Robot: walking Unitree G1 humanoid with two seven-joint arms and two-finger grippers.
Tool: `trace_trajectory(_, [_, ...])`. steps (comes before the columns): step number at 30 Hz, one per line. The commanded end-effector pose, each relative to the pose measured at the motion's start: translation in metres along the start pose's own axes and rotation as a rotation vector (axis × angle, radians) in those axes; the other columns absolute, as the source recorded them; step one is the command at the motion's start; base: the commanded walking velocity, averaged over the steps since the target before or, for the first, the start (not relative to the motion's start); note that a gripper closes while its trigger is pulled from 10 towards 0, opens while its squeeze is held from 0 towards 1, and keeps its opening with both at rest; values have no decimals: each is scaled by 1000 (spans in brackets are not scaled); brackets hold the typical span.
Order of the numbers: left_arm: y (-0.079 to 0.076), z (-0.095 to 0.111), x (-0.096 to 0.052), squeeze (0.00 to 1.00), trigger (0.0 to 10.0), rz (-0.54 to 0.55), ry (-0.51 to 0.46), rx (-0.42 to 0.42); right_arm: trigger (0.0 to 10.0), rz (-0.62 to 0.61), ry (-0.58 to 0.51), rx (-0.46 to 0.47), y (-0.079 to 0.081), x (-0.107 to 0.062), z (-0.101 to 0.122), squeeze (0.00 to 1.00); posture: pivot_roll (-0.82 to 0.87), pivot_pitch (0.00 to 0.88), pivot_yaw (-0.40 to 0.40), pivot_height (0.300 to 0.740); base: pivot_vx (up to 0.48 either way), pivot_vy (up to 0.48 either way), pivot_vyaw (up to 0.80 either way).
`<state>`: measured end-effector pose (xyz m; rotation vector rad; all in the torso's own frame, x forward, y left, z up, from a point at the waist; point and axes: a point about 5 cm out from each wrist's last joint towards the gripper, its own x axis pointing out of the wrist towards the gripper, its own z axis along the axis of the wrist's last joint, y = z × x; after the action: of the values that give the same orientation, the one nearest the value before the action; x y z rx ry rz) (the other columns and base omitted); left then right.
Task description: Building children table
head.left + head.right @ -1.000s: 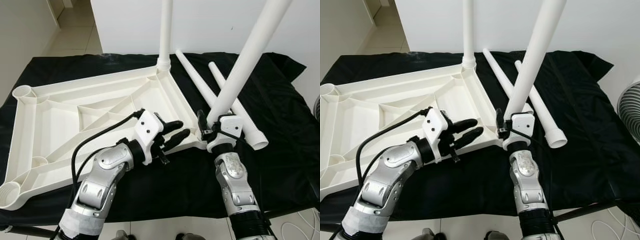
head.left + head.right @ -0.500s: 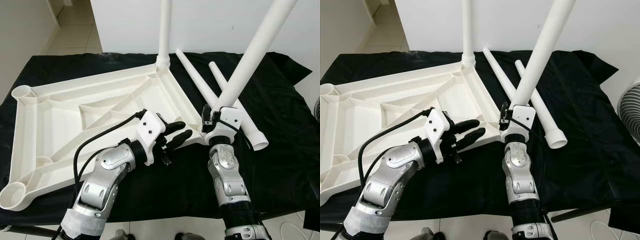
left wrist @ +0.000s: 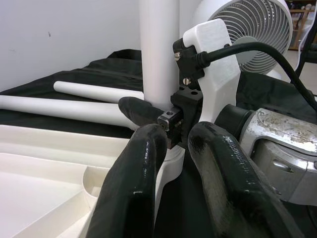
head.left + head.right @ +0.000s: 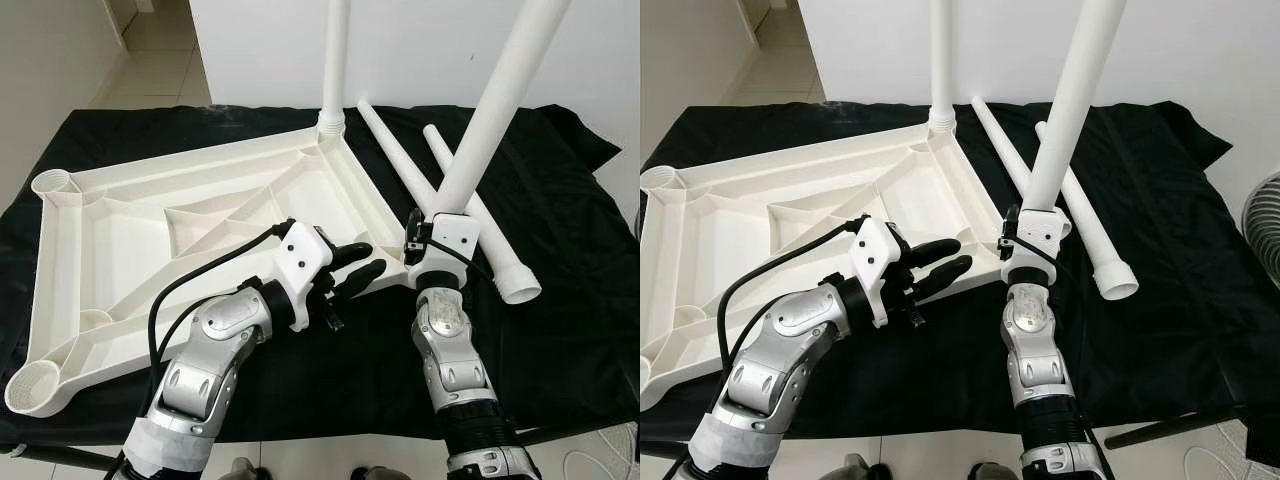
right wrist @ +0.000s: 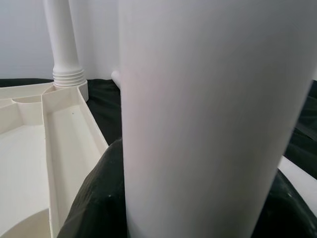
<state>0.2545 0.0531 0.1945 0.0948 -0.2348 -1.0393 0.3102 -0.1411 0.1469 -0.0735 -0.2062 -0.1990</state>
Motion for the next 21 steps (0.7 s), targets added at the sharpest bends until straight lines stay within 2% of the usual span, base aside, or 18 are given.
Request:
trace_trajectory(1, [2,-1,1,0,10000,55,-2,1,10000,-36,142,-60,-9,-13,-32,0,-103,72,33,740,0,0,0])
trace_trajectory(6, [2,-1,1,0,10000,54,-4,1,10000,-143,144,-85,-20,-9,-31,0,-106,72,34,740,0,0,0])
trace_trajectory(15, [4,1,3,0,10000,61,-9,4,10000,-254,158,-120,-34,-3,-33,0,-106,77,34,740,0,0,0])
trace_trajectory(17, [5,1,3,0,10000,67,-11,5,10000,-313,166,-134,-42,-2,-35,0,-105,75,34,740,0,0,0])
trace_trajectory(21, [6,1,3,0,10000,72,-13,7,10000,-333,171,-135,-45,-2,-36,0,-104,71,32,740,0,0,0])
